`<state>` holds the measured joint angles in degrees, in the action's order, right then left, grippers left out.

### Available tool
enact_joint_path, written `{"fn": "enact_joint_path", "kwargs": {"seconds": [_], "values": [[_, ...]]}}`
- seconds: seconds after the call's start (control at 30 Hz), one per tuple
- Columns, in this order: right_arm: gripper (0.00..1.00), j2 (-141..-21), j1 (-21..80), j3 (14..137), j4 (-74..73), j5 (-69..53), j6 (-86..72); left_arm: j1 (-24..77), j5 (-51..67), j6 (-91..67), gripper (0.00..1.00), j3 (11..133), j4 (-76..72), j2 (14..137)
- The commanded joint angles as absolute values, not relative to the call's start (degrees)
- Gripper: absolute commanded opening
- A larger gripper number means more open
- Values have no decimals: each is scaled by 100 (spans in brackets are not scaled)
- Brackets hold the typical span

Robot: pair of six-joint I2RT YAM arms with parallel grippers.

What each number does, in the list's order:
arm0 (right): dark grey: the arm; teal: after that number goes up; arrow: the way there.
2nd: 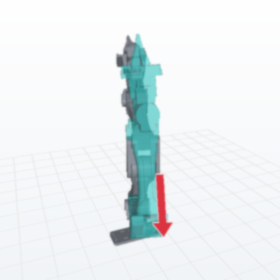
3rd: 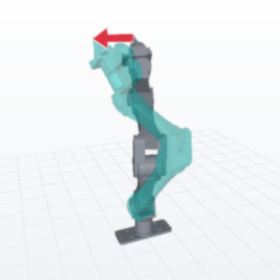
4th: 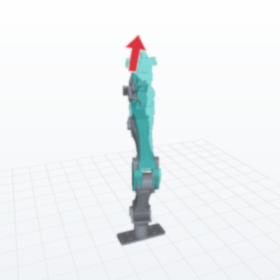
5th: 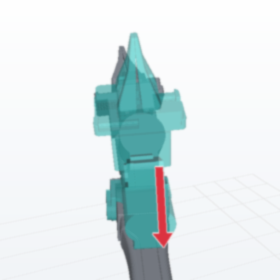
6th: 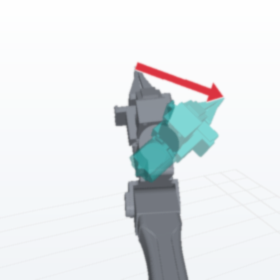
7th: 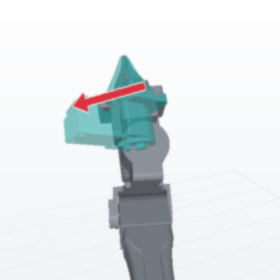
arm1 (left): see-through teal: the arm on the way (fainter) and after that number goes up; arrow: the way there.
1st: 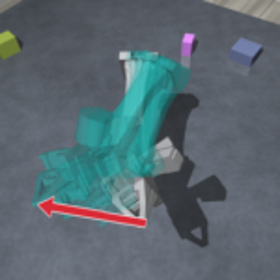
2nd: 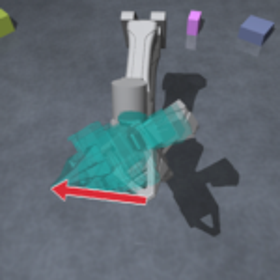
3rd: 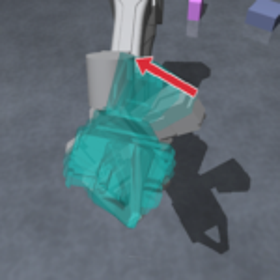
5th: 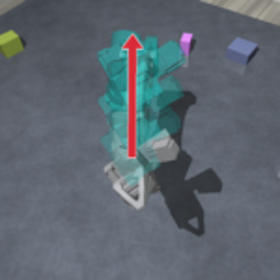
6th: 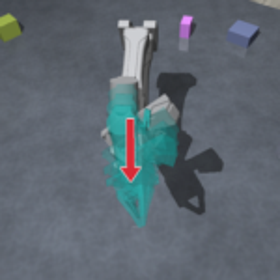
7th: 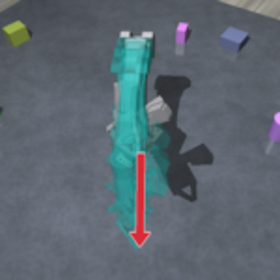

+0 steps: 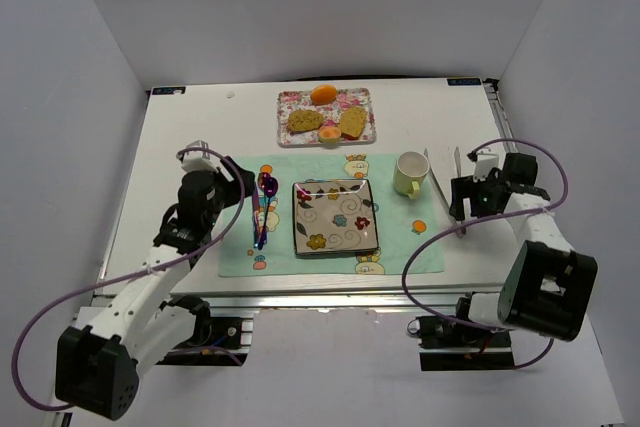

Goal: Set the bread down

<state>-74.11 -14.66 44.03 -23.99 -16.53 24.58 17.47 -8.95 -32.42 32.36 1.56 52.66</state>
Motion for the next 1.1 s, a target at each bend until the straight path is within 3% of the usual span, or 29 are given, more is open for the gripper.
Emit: {"fn": "enact_joint_path", "kwargs": {"seconds": [0.0, 0.33, 0.43, 0.57, 0.67, 0.7, 0.8, 0.97, 1.07], "values": [[89, -7865, -1468, 4526, -2172, -1969, 2426, 1714, -1397, -3489, 96, 3059, 448, 4817], [90, -9420, -853, 5132, -1092, -1214, 1504, 1714, -1424, -3437, 98, 3094, 545, 4922], [84, -9764, -598, 5334, -932, -477, 1292, 1714, -1415, -3445, 98, 3155, 536, 4992], [65, -10282, -554, 5782, -1221, 366, 1125, 1714, -1468, -3445, 98, 3225, 589, 4983], [43, -10354, -589, 5748, -1204, 457, 1186, 1714, -1485, -3437, 98, 3226, 624, 4931], [30, -10310, -589, 5739, -1204, 440, 1230, 1723, -1485, -3437, 97, 3217, 641, 4913], [12, -10126, -598, 5809, -1239, 133, 1292, 1714, -1459, -3445, 95, 3208, 589, 4913], [11, -9599, -572, 6581, -1775, -1472, 2003, 1714, -1301, -3410, 93, 3348, 449, 5027], [23, -9474, -379, 7416, -1959, -1923, 2310, 1714, -1240, -3375, 92, 3471, 352, 5158]]}}
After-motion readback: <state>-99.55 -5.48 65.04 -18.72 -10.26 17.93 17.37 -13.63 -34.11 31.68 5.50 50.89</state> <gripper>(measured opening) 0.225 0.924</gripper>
